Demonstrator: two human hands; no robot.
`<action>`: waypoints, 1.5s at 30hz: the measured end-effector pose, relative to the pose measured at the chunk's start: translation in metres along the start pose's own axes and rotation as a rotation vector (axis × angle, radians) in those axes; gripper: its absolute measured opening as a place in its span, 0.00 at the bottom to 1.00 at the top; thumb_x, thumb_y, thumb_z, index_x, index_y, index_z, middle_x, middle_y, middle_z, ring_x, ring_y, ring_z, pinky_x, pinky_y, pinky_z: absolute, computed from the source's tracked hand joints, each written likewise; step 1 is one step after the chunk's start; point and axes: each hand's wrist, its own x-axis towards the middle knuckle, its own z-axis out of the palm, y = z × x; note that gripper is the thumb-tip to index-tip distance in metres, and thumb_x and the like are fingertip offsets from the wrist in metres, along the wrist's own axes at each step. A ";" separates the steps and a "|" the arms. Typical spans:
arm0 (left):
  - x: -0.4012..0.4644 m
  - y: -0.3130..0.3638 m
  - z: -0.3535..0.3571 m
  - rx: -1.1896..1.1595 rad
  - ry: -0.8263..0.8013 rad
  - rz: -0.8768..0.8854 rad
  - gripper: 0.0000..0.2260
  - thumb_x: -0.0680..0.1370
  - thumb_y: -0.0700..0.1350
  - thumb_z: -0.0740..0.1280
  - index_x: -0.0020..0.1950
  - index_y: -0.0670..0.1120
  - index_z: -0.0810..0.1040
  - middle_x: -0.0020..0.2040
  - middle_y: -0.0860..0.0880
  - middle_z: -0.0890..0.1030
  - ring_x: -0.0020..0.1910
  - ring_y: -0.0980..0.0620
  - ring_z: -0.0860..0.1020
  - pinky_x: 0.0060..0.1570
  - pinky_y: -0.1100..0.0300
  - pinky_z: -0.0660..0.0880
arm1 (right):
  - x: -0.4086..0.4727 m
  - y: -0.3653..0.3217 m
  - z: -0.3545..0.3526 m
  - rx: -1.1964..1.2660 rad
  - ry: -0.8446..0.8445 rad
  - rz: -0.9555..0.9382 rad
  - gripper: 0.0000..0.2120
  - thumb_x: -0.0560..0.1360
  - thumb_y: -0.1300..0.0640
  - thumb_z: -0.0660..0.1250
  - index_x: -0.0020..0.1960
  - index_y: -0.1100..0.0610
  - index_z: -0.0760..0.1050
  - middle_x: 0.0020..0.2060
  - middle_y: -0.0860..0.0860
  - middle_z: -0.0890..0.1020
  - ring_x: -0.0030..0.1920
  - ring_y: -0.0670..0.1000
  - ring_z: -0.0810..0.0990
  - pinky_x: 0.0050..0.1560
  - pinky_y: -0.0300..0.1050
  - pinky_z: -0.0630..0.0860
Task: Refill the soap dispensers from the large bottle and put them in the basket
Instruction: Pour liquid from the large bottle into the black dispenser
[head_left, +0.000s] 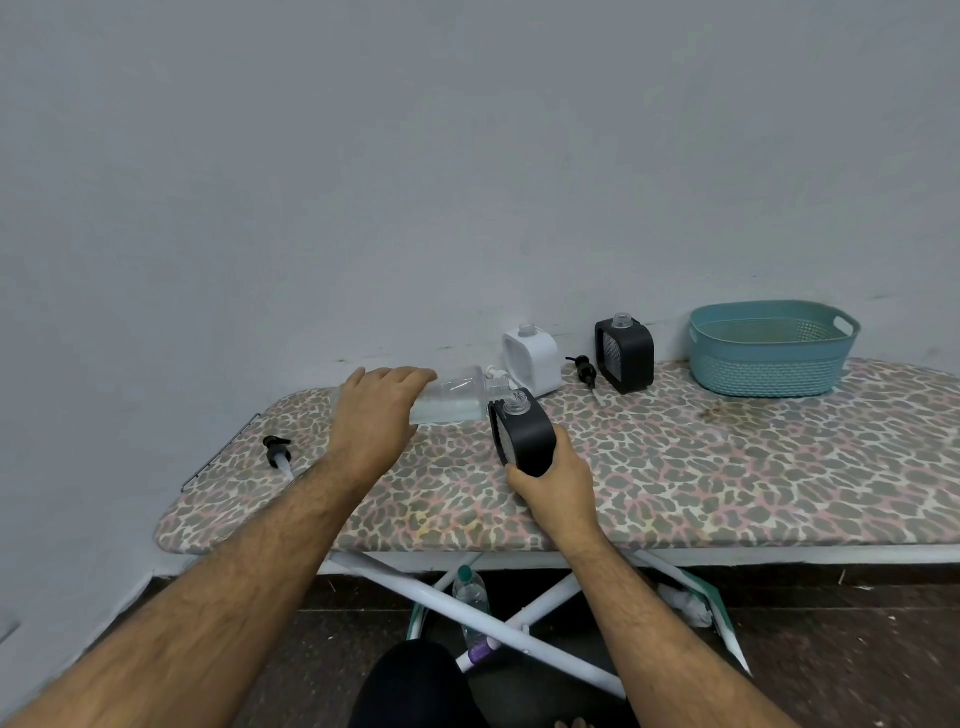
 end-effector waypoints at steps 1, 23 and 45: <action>0.000 0.000 0.000 0.000 -0.004 -0.003 0.29 0.69 0.45 0.79 0.68 0.54 0.74 0.65 0.53 0.79 0.63 0.48 0.77 0.69 0.45 0.65 | 0.000 0.000 0.000 0.001 -0.001 0.000 0.26 0.71 0.59 0.74 0.65 0.48 0.70 0.45 0.46 0.82 0.39 0.43 0.82 0.33 0.32 0.77; -0.006 -0.001 0.014 -0.036 -0.012 -0.027 0.31 0.69 0.46 0.78 0.70 0.53 0.72 0.65 0.53 0.79 0.63 0.47 0.77 0.67 0.45 0.67 | 0.002 0.006 0.003 0.001 0.014 -0.010 0.26 0.68 0.57 0.74 0.64 0.46 0.71 0.44 0.45 0.82 0.42 0.47 0.83 0.41 0.46 0.83; -0.032 0.004 0.033 -0.844 0.098 -0.560 0.26 0.73 0.45 0.75 0.69 0.44 0.71 0.58 0.54 0.77 0.53 0.55 0.75 0.48 0.70 0.69 | -0.001 -0.003 0.000 -0.026 0.016 -0.018 0.23 0.69 0.57 0.75 0.59 0.45 0.70 0.47 0.42 0.80 0.47 0.40 0.79 0.42 0.33 0.74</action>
